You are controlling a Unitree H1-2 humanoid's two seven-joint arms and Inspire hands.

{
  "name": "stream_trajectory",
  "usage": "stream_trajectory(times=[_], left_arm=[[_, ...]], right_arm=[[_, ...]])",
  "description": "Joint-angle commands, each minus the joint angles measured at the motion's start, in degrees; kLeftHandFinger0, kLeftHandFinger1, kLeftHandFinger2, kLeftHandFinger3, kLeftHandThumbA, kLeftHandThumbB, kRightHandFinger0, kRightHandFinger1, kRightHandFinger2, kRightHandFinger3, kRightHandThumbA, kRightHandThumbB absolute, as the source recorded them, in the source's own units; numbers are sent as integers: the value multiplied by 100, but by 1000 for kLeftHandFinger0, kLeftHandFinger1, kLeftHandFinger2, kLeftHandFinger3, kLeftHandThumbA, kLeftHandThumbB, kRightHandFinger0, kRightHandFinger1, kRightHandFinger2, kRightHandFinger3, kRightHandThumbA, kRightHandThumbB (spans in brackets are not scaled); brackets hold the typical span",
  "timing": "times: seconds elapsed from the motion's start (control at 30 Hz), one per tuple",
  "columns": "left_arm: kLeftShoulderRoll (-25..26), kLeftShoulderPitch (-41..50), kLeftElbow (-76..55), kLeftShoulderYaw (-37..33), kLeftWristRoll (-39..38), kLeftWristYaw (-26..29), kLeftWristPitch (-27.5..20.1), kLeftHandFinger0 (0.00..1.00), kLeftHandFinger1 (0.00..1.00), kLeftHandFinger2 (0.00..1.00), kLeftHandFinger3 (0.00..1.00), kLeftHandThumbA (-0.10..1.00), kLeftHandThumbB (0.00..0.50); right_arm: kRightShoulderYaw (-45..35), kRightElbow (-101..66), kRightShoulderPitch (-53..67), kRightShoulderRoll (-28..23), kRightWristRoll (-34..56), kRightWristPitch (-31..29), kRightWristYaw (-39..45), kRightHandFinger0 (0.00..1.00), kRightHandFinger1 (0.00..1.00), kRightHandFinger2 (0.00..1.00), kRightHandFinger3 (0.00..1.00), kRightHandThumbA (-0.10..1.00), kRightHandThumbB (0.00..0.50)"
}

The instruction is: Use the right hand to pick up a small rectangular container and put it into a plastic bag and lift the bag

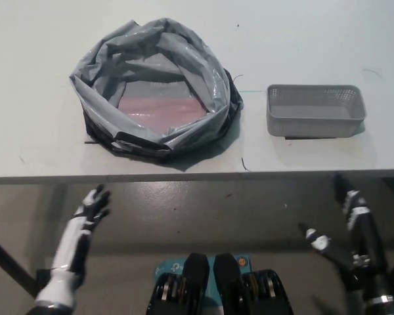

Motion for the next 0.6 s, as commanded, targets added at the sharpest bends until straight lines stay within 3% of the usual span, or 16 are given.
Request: stream_trajectory(times=[0.0, 0.13, 0.2, 0.27, 0.3, 0.33, 0.4, 0.47, 0.57], left_arm=[[-22, -187, -142, -123, 78, -76, -52, 1000, 1000, 1000, 1000, 1000, 199], [-36, -203, -94, -89, 103, -2, -171, 1000, 1000, 1000, 1000, 1000, 162], [-58, -200, -92, -72, 100, 31, -200, 1000, 1000, 1000, 1000, 1000, 142], [-74, -166, -106, -54, 90, 47, -201, 1000, 1000, 1000, 1000, 1000, 143], [-95, -150, -106, -59, 108, 67, -258, 1000, 1000, 1000, 1000, 1000, 142], [-98, -137, -117, -54, 108, 72, -268, 1000, 1000, 1000, 1000, 999, 143], [-163, -97, -254, -51, 77, 94, -181, 1000, 1000, 1000, 1000, 998, 155], [-196, -87, -371, -46, 73, 110, -78, 1000, 1000, 1000, 1000, 1000, 171], [-226, -64, -452, -29, 54, 121, -14, 1000, 1000, 1000, 1000, 1000, 176]], right_arm=[[-337, -834, -73, -42, 116, -217, -262, 1000, 1000, 1000, 1000, 863, 141], [-600, -1598, -301, -234, -104, 28, -279, 1000, 1000, 1000, 1000, 870, 88], [-731, -2020, -547, -417, -22, 484, -206, 1000, 1000, 1000, 1000, 857, 106], [-757, -2260, -736, -628, -113, 777, -79, 1000, 1000, 1000, 1000, 865, 89], [-793, -2431, -1078, -992, -160, 1171, 109, 1000, 1000, 1000, 1000, 873, 163], [-784, -2469, -1151, -1058, -167, 1292, 135, 1000, 1000, 1000, 1000, 874, 166], [-633, -2680, -1627, -1715, -329, 2127, 596, 1000, 1000, 1000, 1000, 993, 252], [-361, -2719, -2229, -2358, -628, 2952, 1096, 1000, 1000, 1000, 1000, 1000, 355], [131, -2355, -3189, -3009, -606, 3579, 1740, 1000, 1000, 1000, 1000, 1000, 363]])
